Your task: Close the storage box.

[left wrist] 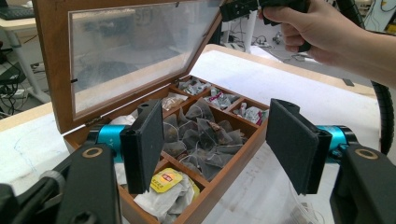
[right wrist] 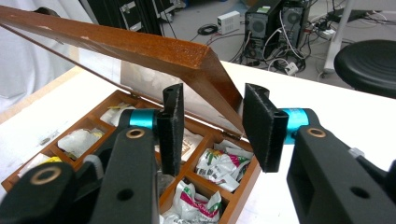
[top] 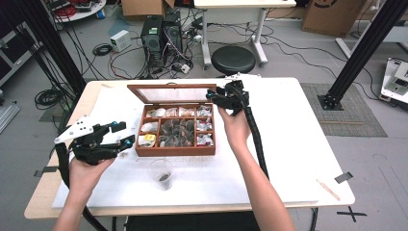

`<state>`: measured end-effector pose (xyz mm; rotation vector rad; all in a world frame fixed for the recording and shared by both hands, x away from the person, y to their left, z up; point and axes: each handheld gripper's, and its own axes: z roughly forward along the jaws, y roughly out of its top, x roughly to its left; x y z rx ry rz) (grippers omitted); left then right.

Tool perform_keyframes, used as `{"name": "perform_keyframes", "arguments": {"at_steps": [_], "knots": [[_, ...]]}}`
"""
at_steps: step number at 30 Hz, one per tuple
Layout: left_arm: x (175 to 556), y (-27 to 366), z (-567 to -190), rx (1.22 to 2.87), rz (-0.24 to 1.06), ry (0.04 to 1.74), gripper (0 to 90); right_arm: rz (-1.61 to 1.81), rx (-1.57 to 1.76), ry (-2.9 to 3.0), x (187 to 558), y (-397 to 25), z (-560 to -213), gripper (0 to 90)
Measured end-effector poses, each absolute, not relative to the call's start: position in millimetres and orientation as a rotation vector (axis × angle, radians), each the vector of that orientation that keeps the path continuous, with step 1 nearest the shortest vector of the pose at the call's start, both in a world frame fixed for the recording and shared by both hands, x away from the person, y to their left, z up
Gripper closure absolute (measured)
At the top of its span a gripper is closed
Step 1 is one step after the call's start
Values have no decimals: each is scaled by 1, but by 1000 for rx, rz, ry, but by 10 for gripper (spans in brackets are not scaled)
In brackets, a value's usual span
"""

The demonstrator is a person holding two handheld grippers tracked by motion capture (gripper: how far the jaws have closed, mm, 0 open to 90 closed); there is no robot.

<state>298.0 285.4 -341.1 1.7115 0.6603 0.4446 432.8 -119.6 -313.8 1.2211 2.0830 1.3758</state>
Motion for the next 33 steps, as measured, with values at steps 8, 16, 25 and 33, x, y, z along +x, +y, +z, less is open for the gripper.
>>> {"name": "perform_keyframes", "arguments": {"at_steps": [8, 16, 25, 33], "knots": [[298, 282, -340, 1731, 442, 651, 371, 1387, 1288, 2108, 433, -123, -315, 648], [298, 278, -340, 1743, 438, 640, 382, 1399, 1341, 2146, 431, -126, -317, 653], [298, 276, -341, 1747, 434, 640, 385, 1504, 1398, 2156, 431, -133, -324, 644], [299, 276, -341, 1746, 432, 642, 385, 1551, 1362, 2141, 426, -134, -328, 644]]}}
